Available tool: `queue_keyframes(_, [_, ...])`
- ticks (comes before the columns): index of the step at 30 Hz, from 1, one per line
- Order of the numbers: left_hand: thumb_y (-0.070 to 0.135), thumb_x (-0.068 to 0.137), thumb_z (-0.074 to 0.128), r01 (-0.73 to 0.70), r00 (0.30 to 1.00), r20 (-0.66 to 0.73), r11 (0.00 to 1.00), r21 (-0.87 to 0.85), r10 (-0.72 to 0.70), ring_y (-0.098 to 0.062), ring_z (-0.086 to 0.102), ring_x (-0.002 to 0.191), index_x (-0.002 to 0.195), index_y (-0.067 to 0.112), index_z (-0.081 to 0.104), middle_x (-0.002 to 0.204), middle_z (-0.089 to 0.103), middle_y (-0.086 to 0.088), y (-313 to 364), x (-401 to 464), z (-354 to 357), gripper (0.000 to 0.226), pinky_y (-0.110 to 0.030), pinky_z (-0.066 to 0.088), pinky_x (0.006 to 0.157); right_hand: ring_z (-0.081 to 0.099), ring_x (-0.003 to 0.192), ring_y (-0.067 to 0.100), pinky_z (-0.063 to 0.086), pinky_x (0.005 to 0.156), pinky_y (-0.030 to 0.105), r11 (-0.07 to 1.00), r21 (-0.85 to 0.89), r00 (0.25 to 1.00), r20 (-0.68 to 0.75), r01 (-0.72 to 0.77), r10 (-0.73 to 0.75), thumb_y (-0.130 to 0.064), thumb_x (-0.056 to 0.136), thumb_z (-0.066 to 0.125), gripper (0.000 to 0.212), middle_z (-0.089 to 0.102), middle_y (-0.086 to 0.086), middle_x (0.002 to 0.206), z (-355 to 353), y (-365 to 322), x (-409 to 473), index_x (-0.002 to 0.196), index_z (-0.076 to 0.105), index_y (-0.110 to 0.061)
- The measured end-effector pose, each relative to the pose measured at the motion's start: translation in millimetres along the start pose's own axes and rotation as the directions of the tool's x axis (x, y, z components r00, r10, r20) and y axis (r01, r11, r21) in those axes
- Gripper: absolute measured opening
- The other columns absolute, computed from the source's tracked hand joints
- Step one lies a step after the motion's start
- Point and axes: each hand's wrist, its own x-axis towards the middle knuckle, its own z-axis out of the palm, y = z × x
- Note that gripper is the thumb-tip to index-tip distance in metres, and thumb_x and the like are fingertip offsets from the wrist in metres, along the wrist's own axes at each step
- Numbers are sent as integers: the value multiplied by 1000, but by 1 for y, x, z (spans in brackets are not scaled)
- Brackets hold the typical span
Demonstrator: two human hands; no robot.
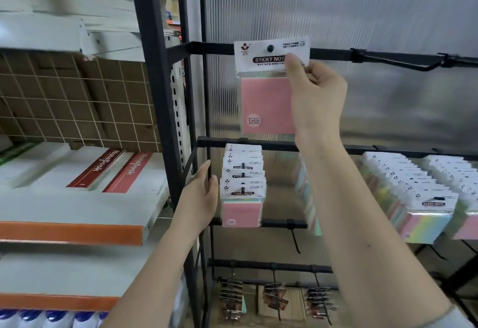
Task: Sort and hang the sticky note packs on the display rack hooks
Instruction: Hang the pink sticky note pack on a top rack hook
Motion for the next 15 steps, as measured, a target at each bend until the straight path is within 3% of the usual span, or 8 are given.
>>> queue_keyframes(6, [26, 102, 32, -13, 1000, 27, 1000, -27, 14, -14, 44, 128, 150, 18, 22, 144, 45, -2, -2, 1, 6, 49, -14, 27, 91, 23, 42, 6, 23, 47, 20, 1000, 19, 999, -42, -7, 8, -17, 88, 62, 53, 25, -13, 36, 3, -2, 2, 46, 29, -22])
queue_keyframes(12, [26, 102, 32, -12, 1000, 22, 999, -32, 13, -12, 48, 124, 150, 19, 22, 143, 46, -1, 0, 1, 8, 49, -10, 30, 84, 31, 47, 7, 31, 52, 22, 998, 54, 996, -81, 31, -27, -24, 86, 66, 49, 35, -13, 43, 3, 1, 0, 48, 36, -20])
queue_keyframes(15, [26, 102, 33, 5, 1000, 16, 999, -48, -4, -13, 46, 125, 149, 20, 22, 142, 46, -1, 0, 1, 8, 48, -14, 30, 88, 33, 43, 4, 33, 47, 19, 998, 29, 996, -81, 52, -49, -26, 87, 67, 48, 39, -15, 40, 4, 2, 2, 49, 39, -19])
